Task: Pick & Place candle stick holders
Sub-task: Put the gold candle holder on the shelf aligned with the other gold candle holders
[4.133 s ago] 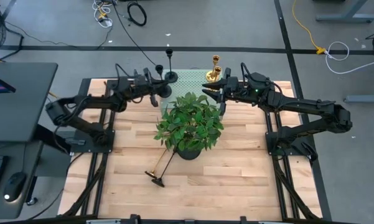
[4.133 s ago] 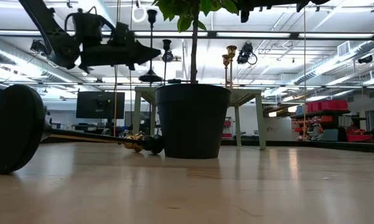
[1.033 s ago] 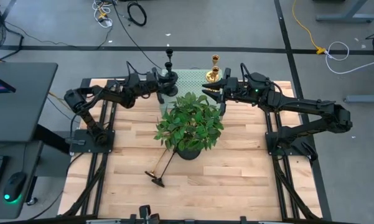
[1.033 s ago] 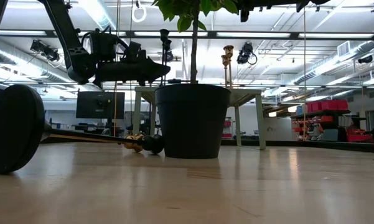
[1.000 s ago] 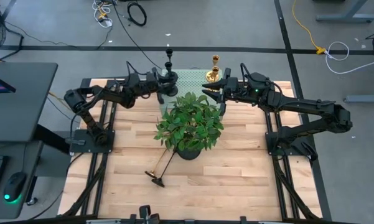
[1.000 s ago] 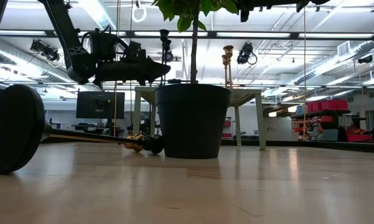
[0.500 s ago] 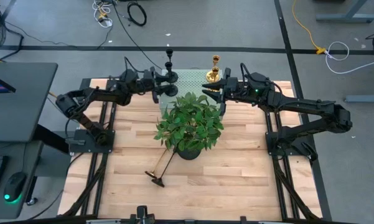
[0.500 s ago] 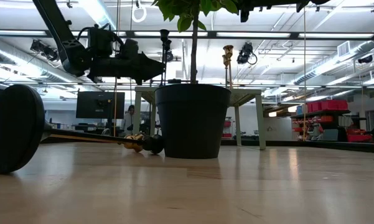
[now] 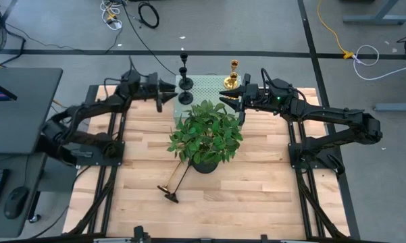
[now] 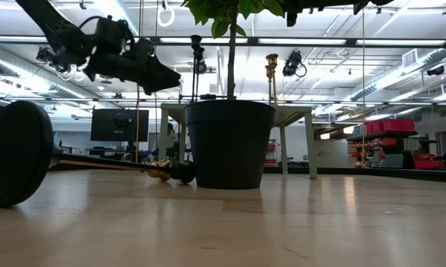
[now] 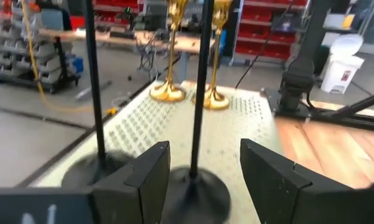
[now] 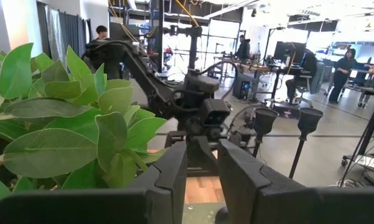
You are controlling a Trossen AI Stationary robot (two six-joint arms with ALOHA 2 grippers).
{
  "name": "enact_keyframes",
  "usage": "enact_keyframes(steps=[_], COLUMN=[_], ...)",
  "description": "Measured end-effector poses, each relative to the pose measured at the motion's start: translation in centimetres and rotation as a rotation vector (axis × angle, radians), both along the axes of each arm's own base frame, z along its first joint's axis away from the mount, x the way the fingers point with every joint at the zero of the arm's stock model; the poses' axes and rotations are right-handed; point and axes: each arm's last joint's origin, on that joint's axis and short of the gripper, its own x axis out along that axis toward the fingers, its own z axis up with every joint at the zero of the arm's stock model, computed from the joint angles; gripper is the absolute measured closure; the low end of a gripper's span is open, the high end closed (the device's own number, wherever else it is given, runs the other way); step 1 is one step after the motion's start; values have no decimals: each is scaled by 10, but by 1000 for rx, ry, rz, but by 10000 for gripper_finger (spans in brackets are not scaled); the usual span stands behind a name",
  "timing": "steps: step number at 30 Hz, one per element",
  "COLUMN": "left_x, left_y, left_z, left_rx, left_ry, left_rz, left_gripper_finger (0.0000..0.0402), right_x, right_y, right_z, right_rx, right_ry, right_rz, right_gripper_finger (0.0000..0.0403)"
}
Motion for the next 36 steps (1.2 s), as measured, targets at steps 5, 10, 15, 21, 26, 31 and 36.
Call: enact_keyframes(steps=[5, 10, 15, 21, 26, 31, 36], left_x=[-16, -30, -35, -27, -21, -15, -12], left_y=[-17, -42, -74, -113, -140, -164, -185], left_z=[11, 17, 13, 0, -7, -8, -14], left_rx=[-67, -169, -350, -610, -754, -872, -1003], left_ry=[69, 146, 252, 433, 557, 604, 660], left_rz=[11, -7, -77, -115, -75, -73, 41], left_gripper_finger=[204, 204, 204, 204, 204, 204, 204], right_x=[0, 0, 0, 0, 0, 0, 0], right_y=[0, 0, 0, 0, 0, 0, 0], right_z=[0, 0, 0, 0, 0, -2, -5], right_rx=[1, 15, 26, 41, 52, 63, 73], right_ry=[0, -2, -4, -6, -7, 7, 37], right_rz=[0, 1, 2, 3, 4, 3, 2], right_gripper_finger=[311, 311, 311, 311, 311, 311, 311])
